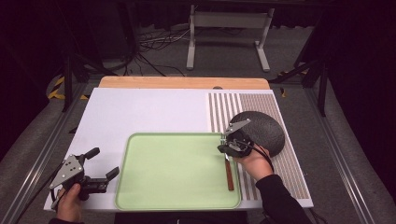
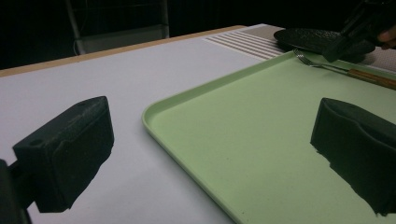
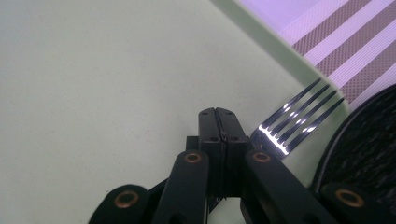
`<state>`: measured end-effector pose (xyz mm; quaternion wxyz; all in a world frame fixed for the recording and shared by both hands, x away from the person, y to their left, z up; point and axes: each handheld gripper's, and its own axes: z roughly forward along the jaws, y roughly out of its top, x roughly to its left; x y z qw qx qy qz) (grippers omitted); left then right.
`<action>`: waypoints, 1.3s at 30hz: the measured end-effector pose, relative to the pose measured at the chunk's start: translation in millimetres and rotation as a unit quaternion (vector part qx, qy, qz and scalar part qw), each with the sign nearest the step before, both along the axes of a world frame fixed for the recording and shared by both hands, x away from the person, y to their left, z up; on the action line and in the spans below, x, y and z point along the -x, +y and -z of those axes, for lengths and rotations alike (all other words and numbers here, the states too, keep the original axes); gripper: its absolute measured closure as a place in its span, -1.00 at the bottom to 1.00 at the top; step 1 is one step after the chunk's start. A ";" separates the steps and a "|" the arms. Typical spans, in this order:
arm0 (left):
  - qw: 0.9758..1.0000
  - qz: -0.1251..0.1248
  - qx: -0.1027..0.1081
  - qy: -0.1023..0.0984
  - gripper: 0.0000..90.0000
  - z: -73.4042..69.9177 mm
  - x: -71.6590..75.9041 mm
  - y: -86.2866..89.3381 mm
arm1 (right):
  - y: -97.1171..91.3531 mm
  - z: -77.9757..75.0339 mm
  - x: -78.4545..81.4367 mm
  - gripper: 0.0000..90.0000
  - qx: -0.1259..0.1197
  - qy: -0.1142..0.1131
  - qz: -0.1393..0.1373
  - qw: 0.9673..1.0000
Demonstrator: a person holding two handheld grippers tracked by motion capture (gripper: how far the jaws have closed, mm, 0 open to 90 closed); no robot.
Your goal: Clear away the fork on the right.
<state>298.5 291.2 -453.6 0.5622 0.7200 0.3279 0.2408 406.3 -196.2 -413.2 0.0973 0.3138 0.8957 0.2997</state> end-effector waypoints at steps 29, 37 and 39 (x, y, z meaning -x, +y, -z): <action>1.000 -0.007 0.001 -0.001 -1.00 0.1 0.7 -0.5 | -62.9 -44.4 49.8 -0.94 -0.133 -0.160 -0.007 0.978; 1.000 -0.007 0.001 -0.001 -1.00 0.1 0.6 -0.4 | -85.9 -36.1 61.3 -0.99 -0.166 -0.185 -0.002 0.969; 1.000 -0.007 0.001 0.000 -1.00 0.0 0.6 -0.3 | -90.8 -34.1 64.0 -1.00 -0.172 -0.193 0.000 0.966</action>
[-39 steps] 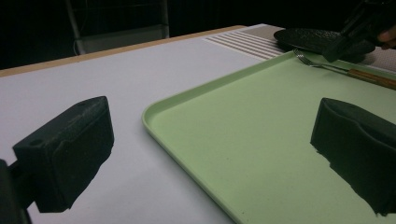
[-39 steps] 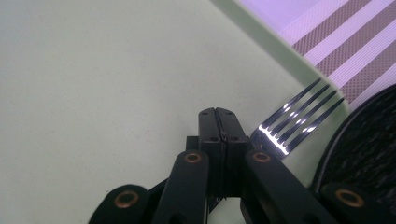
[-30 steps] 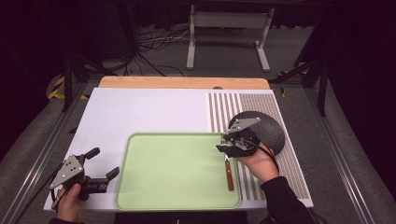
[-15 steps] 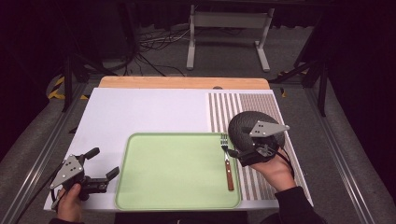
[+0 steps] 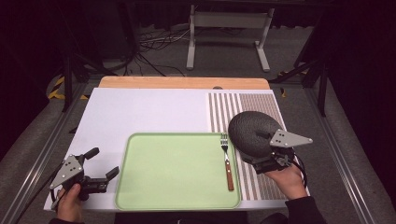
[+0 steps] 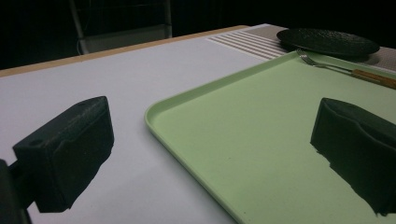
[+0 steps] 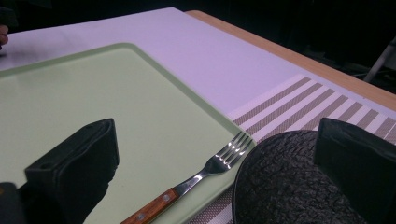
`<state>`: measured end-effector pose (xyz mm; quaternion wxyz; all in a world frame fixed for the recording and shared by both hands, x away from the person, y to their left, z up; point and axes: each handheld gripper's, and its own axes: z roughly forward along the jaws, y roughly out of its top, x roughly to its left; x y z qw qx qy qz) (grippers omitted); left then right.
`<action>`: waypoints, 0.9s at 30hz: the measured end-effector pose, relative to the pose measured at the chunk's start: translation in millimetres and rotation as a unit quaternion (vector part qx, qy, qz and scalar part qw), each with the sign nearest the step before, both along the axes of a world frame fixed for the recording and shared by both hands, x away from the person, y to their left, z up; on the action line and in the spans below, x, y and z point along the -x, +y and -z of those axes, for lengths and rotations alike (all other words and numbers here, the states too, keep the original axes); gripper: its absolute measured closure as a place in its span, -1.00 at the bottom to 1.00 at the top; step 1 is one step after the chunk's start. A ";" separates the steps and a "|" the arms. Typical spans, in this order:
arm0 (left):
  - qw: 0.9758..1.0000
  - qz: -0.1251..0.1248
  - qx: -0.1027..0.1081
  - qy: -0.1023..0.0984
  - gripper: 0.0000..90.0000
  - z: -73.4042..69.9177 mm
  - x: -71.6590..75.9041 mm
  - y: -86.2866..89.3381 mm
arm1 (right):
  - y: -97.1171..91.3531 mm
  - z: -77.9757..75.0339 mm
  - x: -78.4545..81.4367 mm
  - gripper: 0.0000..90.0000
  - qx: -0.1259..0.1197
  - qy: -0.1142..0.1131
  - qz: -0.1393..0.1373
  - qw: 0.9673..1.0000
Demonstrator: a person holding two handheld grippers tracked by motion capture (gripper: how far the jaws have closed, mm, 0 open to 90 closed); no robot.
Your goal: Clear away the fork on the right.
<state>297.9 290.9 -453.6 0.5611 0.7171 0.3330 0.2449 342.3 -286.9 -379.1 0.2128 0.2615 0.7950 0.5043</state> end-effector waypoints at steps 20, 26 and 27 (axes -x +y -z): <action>1.000 0.001 0.002 -0.001 -1.00 -0.5 0.5 0.4 | -33.8 28.4 15.7 -1.00 -0.060 -0.038 0.015 0.997; 1.000 0.000 0.004 -0.003 -1.00 -0.4 0.5 0.1 | -40.3 38.2 21.0 -1.00 -0.070 -0.049 0.027 0.996; 1.000 0.001 0.004 -0.003 -1.00 -0.4 0.5 0.1 | -41.1 39.7 21.4 -1.00 -0.072 -0.050 0.028 0.996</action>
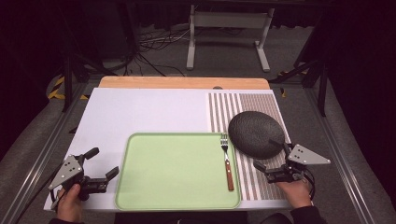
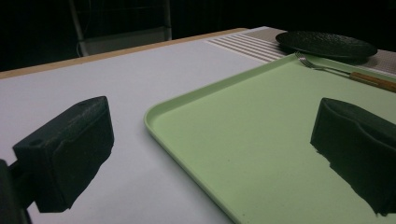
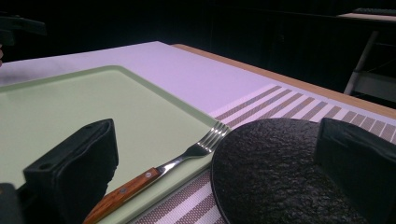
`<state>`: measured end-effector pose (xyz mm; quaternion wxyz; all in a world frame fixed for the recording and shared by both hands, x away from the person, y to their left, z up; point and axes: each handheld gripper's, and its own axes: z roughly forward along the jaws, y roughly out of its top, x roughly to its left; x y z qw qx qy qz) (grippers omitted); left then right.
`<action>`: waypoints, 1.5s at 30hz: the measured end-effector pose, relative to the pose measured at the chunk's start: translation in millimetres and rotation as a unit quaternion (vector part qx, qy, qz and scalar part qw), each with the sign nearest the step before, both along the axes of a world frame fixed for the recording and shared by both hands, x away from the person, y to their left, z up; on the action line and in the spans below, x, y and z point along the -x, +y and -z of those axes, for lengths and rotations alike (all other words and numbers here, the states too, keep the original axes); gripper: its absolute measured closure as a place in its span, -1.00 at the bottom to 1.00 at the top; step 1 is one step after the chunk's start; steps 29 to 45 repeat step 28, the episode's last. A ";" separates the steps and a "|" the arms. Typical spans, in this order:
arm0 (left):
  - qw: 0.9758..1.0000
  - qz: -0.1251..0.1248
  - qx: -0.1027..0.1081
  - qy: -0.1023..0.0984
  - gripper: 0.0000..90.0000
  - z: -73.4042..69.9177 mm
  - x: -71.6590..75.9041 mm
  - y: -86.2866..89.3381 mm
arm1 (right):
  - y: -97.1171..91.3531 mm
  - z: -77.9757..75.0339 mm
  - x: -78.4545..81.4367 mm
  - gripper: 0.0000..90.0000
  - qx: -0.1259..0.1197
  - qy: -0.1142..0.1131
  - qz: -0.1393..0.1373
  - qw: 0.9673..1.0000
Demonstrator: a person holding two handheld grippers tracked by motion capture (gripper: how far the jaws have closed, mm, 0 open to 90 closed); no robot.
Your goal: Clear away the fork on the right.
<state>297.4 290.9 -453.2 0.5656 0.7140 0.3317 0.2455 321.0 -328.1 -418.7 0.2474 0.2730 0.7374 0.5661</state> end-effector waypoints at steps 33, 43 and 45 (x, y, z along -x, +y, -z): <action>1.000 0.006 0.002 -0.004 -1.00 -1.3 -0.4 1.6 | -10.0 26.7 -5.1 -0.99 -0.006 0.015 0.030 0.999; 1.000 0.006 0.002 -0.004 -1.00 -1.3 -0.4 1.6 | -10.0 26.7 -5.1 -0.99 -0.006 0.015 0.030 0.999; 1.000 0.006 0.002 -0.004 -1.00 -1.3 -0.4 1.6 | -10.0 26.7 -5.1 -0.99 -0.006 0.015 0.030 0.999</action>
